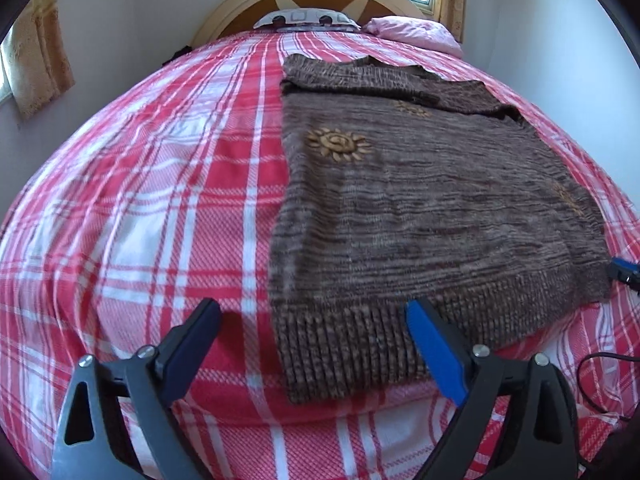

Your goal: Fold small clothes

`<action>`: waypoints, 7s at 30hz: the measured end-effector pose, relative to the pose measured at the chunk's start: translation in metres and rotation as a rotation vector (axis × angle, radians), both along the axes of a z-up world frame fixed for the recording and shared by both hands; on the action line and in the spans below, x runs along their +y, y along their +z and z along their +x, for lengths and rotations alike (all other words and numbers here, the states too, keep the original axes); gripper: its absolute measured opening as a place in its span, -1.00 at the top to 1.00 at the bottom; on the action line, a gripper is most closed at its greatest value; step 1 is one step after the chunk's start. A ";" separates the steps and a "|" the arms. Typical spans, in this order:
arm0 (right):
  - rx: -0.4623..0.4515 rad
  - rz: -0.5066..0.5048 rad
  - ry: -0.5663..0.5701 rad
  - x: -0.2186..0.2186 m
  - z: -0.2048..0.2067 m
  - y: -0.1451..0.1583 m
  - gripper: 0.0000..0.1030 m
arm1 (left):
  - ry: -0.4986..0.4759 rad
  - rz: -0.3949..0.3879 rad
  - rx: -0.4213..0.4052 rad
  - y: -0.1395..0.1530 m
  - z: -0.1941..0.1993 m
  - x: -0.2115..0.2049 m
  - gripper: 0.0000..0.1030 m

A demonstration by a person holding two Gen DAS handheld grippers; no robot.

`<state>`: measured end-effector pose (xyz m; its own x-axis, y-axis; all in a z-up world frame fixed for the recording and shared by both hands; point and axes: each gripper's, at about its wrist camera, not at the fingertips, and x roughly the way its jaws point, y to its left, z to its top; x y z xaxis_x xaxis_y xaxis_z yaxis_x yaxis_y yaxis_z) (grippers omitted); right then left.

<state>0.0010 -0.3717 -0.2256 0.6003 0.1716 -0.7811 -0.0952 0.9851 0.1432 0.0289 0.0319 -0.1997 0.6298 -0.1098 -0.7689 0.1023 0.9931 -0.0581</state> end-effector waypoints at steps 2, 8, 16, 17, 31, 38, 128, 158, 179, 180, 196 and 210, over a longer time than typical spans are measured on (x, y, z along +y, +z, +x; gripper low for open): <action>-0.002 0.013 -0.001 -0.002 -0.002 -0.001 -0.16 | 0.002 -0.012 -0.005 0.001 -0.004 0.002 -0.76; -0.010 0.078 0.028 0.000 -0.006 -0.003 -0.16 | 0.006 -0.079 -0.004 0.002 -0.014 0.010 -0.52; -0.003 0.096 0.031 -0.002 -0.007 -0.006 0.24 | -0.002 -0.135 0.031 -0.004 -0.018 0.011 -0.23; 0.000 0.108 0.032 -0.004 -0.007 -0.006 0.27 | -0.002 -0.140 0.034 -0.004 -0.019 0.011 -0.21; 0.027 0.217 0.043 -0.013 -0.006 -0.018 0.81 | -0.035 -0.159 0.015 0.000 -0.023 0.013 0.78; 0.026 0.275 0.042 -0.017 -0.006 -0.023 0.84 | -0.057 -0.186 -0.010 -0.004 -0.023 0.015 0.70; 0.161 0.211 0.380 0.087 0.371 0.047 -0.34 | -0.282 0.003 -0.049 0.045 0.289 -0.066 -0.23; -0.043 0.108 -0.002 0.005 0.403 0.043 -0.34 | 0.108 0.275 -0.030 0.022 0.379 -0.027 -0.51; -0.050 0.095 0.128 -0.003 0.257 0.041 -0.34 | 0.072 0.122 0.008 0.011 0.244 0.006 -0.52; -0.032 0.080 0.114 -0.004 0.254 0.033 -0.35 | 0.072 0.119 0.011 0.009 0.244 0.006 -0.56; -0.009 -0.024 0.174 0.042 0.242 0.028 -0.35 | 0.132 0.032 0.037 0.000 0.232 0.025 -1.00; -0.041 -0.026 0.233 0.117 0.259 0.048 -0.35 | 0.136 0.023 0.036 -0.001 0.232 0.027 -1.00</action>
